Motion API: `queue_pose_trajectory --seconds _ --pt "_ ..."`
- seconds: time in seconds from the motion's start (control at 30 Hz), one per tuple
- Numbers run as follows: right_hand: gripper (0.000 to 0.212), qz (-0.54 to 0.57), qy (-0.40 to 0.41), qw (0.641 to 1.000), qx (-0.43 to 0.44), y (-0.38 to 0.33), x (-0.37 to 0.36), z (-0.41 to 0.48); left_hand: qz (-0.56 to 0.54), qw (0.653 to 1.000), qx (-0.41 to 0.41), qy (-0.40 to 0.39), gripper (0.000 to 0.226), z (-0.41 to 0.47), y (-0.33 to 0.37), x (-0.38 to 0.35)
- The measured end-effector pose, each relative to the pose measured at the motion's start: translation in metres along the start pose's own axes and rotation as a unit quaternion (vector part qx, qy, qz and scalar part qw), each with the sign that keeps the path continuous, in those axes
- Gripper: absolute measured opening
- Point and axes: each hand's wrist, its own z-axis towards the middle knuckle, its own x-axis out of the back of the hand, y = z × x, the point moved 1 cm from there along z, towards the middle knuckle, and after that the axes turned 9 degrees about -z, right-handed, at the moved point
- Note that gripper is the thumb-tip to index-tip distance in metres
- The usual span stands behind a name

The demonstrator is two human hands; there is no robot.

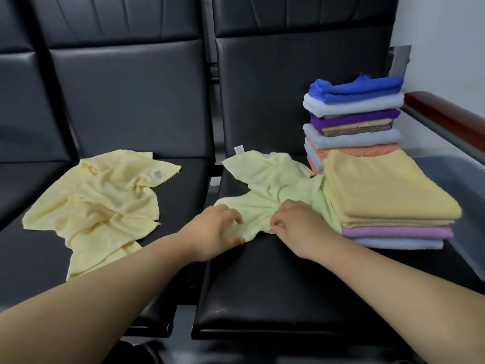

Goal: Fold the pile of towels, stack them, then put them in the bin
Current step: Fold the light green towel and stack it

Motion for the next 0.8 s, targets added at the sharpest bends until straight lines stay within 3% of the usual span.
queue_pose_trajectory --seconds 0.13,0.23,0.3,0.4,0.47,0.63,0.7,0.8 --pt "0.017 0.102 0.001 0.994 -0.031 -0.005 0.012 0.005 0.015 1.000 -0.019 -0.015 0.016 -0.001 -0.003 -0.001" --pt "0.018 0.199 0.015 0.979 -0.048 -0.007 0.020 0.005 -0.103 0.994 0.014 0.016 0.017 0.001 0.004 0.007" --pt "0.016 0.262 0.028 0.962 -0.071 -0.008 0.022 0.005 -0.256 0.962 0.075 0.051 0.017 0.002 0.010 0.019" --pt "0.010 0.305 0.063 0.948 -0.067 -0.011 0.027 0.004 -0.459 0.879 0.105 0.074 0.014 0.001 0.022 0.038" --pt "0.013 0.321 0.079 0.943 -0.043 -0.013 0.032 0.002 -0.529 0.838 0.113 0.075 0.012 0.001 0.032 0.047" --pt "0.037 0.267 0.054 0.962 0.010 -0.017 0.042 -0.007 -0.497 0.862 0.100 0.006 0.022 -0.004 0.045 0.061" --pt "0.035 0.204 0.025 0.978 0.025 -0.016 0.041 -0.011 -0.474 0.874 0.105 -0.035 0.043 -0.007 0.045 0.066" --pt "0.019 0.170 0.015 0.984 0.044 -0.014 0.039 -0.013 -0.443 0.891 0.092 -0.028 0.045 -0.008 0.046 0.071"
